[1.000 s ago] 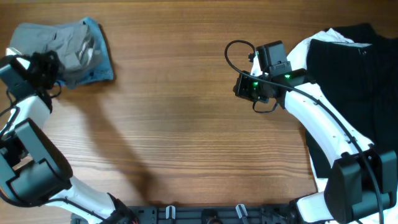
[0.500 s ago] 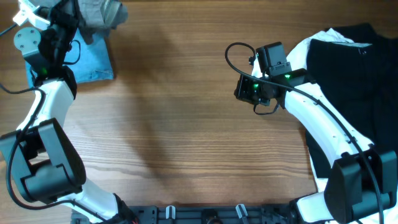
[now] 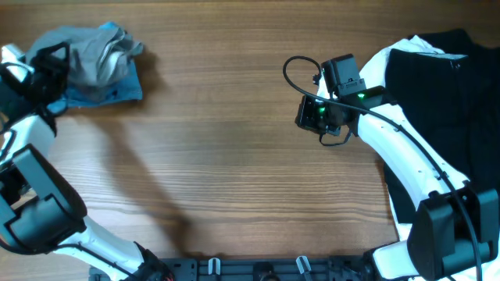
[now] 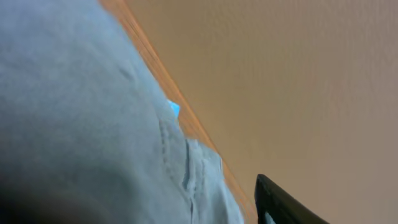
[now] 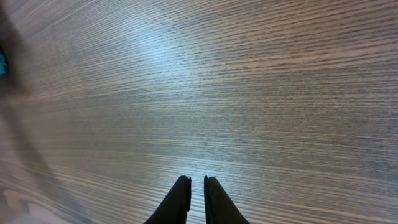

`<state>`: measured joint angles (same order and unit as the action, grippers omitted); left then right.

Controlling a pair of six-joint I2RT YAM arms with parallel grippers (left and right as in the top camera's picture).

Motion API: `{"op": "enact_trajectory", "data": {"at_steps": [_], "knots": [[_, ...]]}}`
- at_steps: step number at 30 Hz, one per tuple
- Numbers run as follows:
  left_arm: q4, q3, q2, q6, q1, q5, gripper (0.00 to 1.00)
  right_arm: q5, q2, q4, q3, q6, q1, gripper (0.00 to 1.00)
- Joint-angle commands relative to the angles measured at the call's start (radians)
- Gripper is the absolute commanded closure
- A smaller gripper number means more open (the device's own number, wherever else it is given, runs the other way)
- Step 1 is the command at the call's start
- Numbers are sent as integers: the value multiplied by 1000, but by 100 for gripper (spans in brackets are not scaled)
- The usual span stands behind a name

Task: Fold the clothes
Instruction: 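Carry the folded shorts with the left gripper onto the blue cloth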

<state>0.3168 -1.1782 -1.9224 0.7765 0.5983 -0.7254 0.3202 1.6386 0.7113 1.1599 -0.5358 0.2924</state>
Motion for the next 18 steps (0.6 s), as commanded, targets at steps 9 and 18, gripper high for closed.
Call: {"op": "enact_trajectory", "data": {"at_steps": [9,18], "knots": [[-652,-19,406,-301,125,-125,5,-9,-2,-8,-3,16,2,82],[-545,-19,256,-407,-52,364,94,-8,-2,-32,-3,24,2,79]]}}
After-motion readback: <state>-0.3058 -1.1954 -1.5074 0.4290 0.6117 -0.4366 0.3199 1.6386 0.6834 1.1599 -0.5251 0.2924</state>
